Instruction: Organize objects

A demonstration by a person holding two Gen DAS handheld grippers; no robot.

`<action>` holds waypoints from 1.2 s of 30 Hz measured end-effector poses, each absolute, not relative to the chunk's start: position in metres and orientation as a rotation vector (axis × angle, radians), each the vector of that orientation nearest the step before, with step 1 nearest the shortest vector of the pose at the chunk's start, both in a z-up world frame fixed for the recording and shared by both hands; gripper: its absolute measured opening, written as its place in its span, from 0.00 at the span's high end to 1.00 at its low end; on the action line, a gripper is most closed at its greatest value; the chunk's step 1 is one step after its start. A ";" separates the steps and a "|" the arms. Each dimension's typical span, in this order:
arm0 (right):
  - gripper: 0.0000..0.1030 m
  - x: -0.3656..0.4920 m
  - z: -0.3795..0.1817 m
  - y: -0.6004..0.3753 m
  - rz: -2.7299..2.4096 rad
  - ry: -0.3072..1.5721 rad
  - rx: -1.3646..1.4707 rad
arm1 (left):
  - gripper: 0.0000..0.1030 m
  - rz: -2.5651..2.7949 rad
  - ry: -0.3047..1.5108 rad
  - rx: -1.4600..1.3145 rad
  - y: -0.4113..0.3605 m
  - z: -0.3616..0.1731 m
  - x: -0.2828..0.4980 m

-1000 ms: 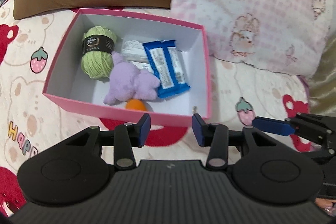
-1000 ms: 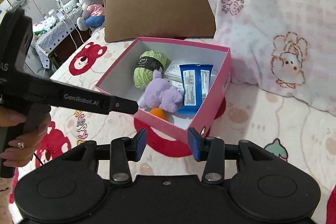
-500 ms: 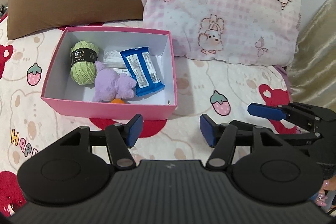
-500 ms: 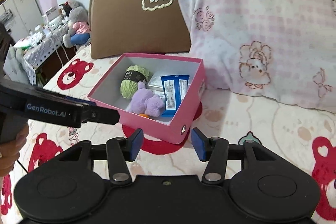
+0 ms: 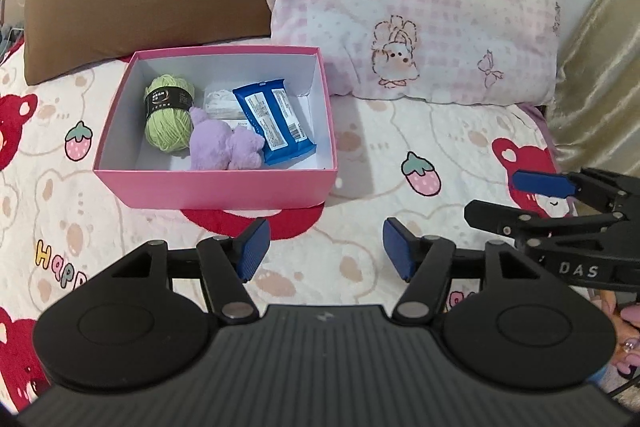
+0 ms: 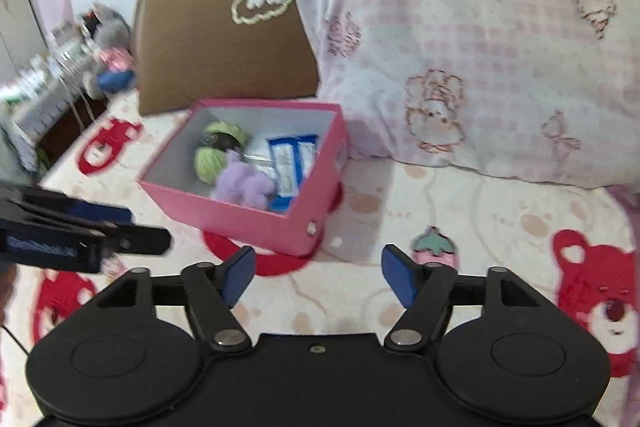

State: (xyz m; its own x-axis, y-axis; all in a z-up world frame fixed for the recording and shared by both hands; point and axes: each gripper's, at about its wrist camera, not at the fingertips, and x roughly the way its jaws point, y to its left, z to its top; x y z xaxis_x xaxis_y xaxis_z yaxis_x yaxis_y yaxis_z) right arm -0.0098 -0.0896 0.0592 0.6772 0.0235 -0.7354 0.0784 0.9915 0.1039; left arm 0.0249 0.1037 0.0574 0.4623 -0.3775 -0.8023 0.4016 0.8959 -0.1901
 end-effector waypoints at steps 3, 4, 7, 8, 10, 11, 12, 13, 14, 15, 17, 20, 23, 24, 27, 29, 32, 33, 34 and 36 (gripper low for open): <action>0.21 -0.012 0.058 -0.091 -0.032 0.830 0.155 | 0.40 -0.476 0.986 0.020 0.103 0.054 0.025; 0.21 -0.012 0.057 -0.092 -0.041 0.831 0.161 | 0.40 -0.470 0.989 0.018 0.102 0.052 0.025; 0.14 -0.010 0.053 -0.095 -0.092 0.834 0.150 | 0.39 -0.456 0.991 0.025 0.099 0.047 0.026; 0.14 -0.009 0.052 -0.096 -0.104 0.836 0.148 | 0.39 -0.449 0.988 0.030 0.097 0.044 0.027; 0.13 -0.006 0.049 -0.099 -0.105 0.840 0.158 | 0.38 -0.433 0.985 0.041 0.094 0.041 0.028; 0.12 -0.005 0.049 -0.101 -0.104 0.844 0.175 | 0.37 -0.423 0.985 0.043 0.093 0.038 0.028; 0.12 -0.005 0.048 -0.103 -0.108 0.847 0.194 | 0.35 -0.418 0.989 0.042 0.092 0.036 0.029; 0.12 -0.005 0.048 -0.105 -0.114 0.847 0.217 | 0.34 -0.415 0.991 0.040 0.092 0.034 0.029; 0.12 -0.005 0.048 -0.106 -0.119 0.845 0.234 | 0.32 -0.411 0.993 0.036 0.091 0.033 0.030; 0.12 -0.005 0.047 -0.107 -0.127 0.846 0.252 | 0.30 -0.405 0.994 0.031 0.091 0.031 0.031; 0.12 -0.005 0.046 -0.108 -0.139 0.855 0.278 | 0.28 -0.401 0.992 0.029 0.089 0.030 0.031; 0.12 -0.007 0.043 -0.111 -0.146 0.860 0.302 | 0.28 -0.403 0.997 0.034 0.089 0.029 0.030; 0.12 -0.007 0.041 -0.114 -0.166 0.870 0.309 | 0.27 -0.407 1.009 0.040 0.085 0.026 0.031; 0.12 -0.007 0.040 -0.115 -0.170 0.875 0.307 | 0.25 -0.409 1.011 0.044 0.084 0.024 0.031; 0.12 -0.007 0.038 -0.117 -0.184 0.881 0.291 | 0.15 -0.402 1.013 0.048 0.080 0.021 0.032; 0.12 -0.008 0.037 -0.117 -0.196 0.885 0.276 | 0.06 -0.390 1.020 0.041 0.078 0.019 0.035; 0.12 -0.008 0.035 -0.117 -0.205 0.897 0.261 | 0.04 -0.404 1.062 0.035 0.076 0.015 0.039; 0.12 -0.008 0.035 -0.117 -0.208 0.899 0.254 | 0.04 -0.399 1.079 0.046 0.075 0.013 0.040; 0.12 -0.009 0.035 -0.116 -0.214 0.903 0.245 | 0.04 -0.385 1.095 0.059 0.073 0.012 0.041; 0.12 -0.009 0.034 -0.115 -0.232 0.914 0.225 | 0.04 -0.353 1.119 0.092 0.071 0.009 0.044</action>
State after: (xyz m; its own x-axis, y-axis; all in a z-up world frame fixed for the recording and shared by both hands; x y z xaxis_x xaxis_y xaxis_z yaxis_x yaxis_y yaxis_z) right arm -0.0091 -0.1155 0.0341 0.5893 -0.1026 -0.8014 0.2926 0.9517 0.0933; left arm 0.0440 0.0707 0.0092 0.3872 -0.2309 -0.8926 0.3227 0.9408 -0.1034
